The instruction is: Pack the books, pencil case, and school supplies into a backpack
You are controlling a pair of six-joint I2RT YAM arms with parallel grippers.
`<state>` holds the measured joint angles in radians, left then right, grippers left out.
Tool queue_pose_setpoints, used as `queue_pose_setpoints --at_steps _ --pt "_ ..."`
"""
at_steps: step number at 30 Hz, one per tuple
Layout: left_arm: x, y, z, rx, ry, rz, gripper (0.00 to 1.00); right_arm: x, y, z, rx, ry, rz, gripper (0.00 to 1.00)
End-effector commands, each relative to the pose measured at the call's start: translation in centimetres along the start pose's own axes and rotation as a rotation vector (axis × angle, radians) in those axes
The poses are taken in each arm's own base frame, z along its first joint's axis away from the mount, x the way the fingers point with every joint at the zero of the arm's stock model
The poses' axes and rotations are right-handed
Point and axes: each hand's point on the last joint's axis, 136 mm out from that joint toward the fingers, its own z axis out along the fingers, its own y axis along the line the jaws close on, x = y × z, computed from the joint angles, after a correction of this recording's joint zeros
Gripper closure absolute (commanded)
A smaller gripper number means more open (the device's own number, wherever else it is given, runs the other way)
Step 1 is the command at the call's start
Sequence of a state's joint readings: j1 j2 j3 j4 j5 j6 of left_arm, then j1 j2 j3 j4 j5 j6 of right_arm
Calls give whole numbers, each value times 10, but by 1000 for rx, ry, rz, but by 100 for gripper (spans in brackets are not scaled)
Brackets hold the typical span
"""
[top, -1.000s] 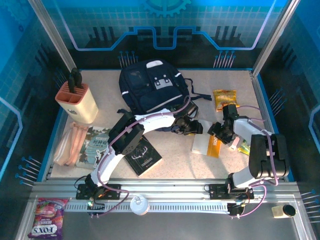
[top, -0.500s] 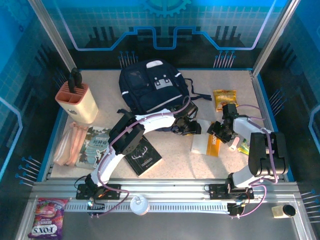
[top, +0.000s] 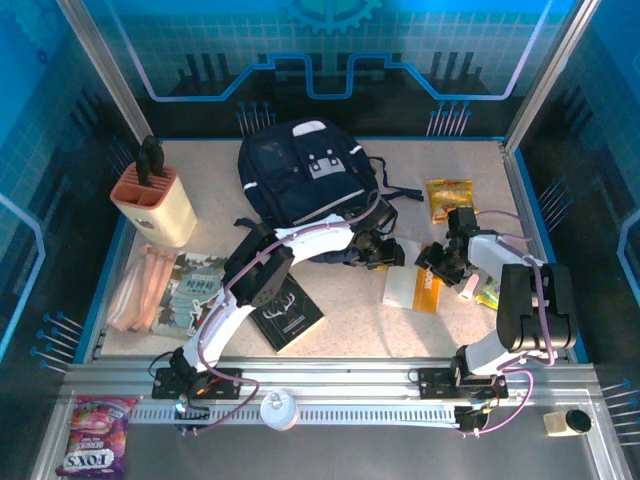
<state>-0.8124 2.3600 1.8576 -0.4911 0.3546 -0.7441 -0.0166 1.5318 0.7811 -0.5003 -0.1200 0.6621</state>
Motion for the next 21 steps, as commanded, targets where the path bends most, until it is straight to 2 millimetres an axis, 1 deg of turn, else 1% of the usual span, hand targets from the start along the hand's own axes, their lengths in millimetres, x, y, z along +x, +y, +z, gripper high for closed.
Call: queue_pose_setpoints --at_steps 1,6,9,11,13,18,21 --pt "12 -47 -4 170 69 21 60 10 0 14 -37 63 33 45" --pt "14 -68 -33 236 39 48 66 8 -1 13 -42 56 48 48" --pt "18 -70 -41 248 29 51 68 7 0 13 -51 50 50 50" --pt "19 -66 -42 242 27 40 71 8 1 13 -56 51 50 51" --pt "20 -64 -41 246 25 36 71 8 1 13 -58 50 52 52" --pt "19 -53 -28 220 35 15 71 9 2 15 -63 58 52 53" --pt "15 -42 -20 176 21 6 70 9 2 15 -66 58 53 54"
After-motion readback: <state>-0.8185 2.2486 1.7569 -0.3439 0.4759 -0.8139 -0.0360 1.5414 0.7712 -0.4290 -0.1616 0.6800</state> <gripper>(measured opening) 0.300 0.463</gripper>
